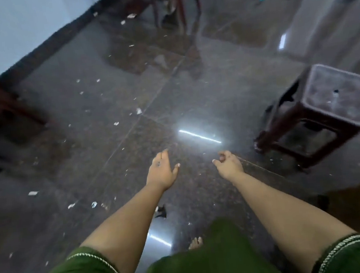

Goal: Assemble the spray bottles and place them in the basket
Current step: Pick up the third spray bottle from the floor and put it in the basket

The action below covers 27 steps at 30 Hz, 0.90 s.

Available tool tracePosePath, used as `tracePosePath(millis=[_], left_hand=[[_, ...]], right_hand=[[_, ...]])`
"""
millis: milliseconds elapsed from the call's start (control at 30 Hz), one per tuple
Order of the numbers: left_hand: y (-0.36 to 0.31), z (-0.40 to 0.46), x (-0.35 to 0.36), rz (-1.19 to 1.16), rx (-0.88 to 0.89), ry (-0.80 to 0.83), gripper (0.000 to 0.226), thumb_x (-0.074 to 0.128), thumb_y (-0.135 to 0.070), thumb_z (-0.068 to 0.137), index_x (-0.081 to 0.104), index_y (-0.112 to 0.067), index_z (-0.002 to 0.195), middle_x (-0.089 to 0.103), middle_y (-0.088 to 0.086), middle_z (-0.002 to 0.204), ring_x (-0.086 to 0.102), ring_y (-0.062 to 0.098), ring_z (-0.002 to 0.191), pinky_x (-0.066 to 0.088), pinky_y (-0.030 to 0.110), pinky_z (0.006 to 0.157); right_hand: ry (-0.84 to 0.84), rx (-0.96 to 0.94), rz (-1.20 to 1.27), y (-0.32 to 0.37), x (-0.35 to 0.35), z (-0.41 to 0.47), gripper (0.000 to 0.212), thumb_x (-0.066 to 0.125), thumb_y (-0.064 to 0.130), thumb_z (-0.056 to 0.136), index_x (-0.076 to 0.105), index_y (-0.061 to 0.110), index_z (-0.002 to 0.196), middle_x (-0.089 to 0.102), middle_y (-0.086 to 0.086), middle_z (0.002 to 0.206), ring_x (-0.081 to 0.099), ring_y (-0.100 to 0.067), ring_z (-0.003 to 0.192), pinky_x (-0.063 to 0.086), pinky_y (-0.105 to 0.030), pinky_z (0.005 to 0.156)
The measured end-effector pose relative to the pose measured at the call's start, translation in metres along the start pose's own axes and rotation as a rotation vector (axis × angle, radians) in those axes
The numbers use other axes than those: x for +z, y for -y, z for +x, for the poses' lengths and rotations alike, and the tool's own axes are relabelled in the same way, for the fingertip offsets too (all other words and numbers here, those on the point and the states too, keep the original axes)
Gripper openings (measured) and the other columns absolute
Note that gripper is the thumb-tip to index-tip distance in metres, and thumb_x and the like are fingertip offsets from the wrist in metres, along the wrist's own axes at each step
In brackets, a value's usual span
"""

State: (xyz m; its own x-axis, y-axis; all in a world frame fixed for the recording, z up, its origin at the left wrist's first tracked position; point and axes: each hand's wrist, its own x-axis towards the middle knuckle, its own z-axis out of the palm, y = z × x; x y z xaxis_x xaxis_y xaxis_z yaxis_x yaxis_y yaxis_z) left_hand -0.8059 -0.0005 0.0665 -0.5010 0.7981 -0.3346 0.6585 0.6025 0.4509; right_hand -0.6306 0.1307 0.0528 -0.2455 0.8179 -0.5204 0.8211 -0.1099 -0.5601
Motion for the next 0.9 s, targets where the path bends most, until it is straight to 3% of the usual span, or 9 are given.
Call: tracePosePath(millis=[233, 367, 433, 667, 900], left_hand=[[0.122, -0.02, -0.013, -0.136, -0.378, -0.088, 0.068, 0.048, -0.041, 0.095, 0.021, -0.009, 0.148, 0.031, 0.012, 0.151, 0.033, 0.033, 0.137, 0.037, 0.046, 0.106], [0.176, -0.03, 0.005, -0.202, -0.588, -0.092, 0.07, 0.047, -0.041, 0.096, 0.016, -0.008, 0.149, 0.025, 0.015, 0.155, 0.026, 0.033, 0.142, 0.032, 0.046, 0.112], [0.198, -0.029, 0.02, -0.223, -0.663, -0.092, 0.07, 0.046, -0.04, 0.097, 0.014, -0.007, 0.15, 0.023, 0.015, 0.156, 0.025, 0.033, 0.143, 0.029, 0.043, 0.112], [0.274, -0.006, 0.116, -0.302, -0.829, -0.008, 0.068, 0.047, -0.037, 0.097, 0.015, -0.01, 0.151, 0.021, 0.012, 0.157, 0.023, 0.031, 0.144, 0.03, 0.044, 0.113], [0.357, 0.051, 0.222, -0.395, -0.887, 0.044, 0.066, 0.05, -0.031, 0.097, 0.015, -0.012, 0.15, 0.019, 0.012, 0.158, 0.026, 0.033, 0.143, 0.032, 0.044, 0.111]], right_hand=[[0.264, -0.136, -0.203, 0.063, 0.112, 0.044, 0.041, 0.059, 0.033, 0.089, 0.052, 0.012, 0.124, 0.059, -0.012, 0.12, 0.058, -0.029, 0.111, 0.043, -0.032, 0.095], [0.452, -0.176, -0.321, 0.069, 0.178, 0.065, 0.042, 0.057, 0.034, 0.09, 0.051, 0.014, 0.126, 0.057, -0.009, 0.115, 0.058, -0.029, 0.11, 0.046, -0.036, 0.094], [0.512, -0.195, -0.411, 0.065, 0.21, 0.076, 0.044, 0.056, 0.036, 0.091, 0.048, 0.014, 0.129, 0.055, -0.011, 0.124, 0.056, -0.03, 0.113, 0.045, -0.038, 0.096], [0.641, -0.41, -0.804, 0.004, 0.313, 0.115, 0.047, 0.051, 0.029, 0.093, 0.04, 0.008, 0.133, 0.043, -0.016, 0.132, 0.045, -0.033, 0.122, 0.044, -0.039, 0.102], [0.649, -0.211, -0.809, -0.073, 0.434, 0.17, 0.051, 0.052, 0.028, 0.094, 0.036, 0.01, 0.139, 0.037, -0.014, 0.141, 0.041, -0.033, 0.129, 0.042, -0.041, 0.106]])
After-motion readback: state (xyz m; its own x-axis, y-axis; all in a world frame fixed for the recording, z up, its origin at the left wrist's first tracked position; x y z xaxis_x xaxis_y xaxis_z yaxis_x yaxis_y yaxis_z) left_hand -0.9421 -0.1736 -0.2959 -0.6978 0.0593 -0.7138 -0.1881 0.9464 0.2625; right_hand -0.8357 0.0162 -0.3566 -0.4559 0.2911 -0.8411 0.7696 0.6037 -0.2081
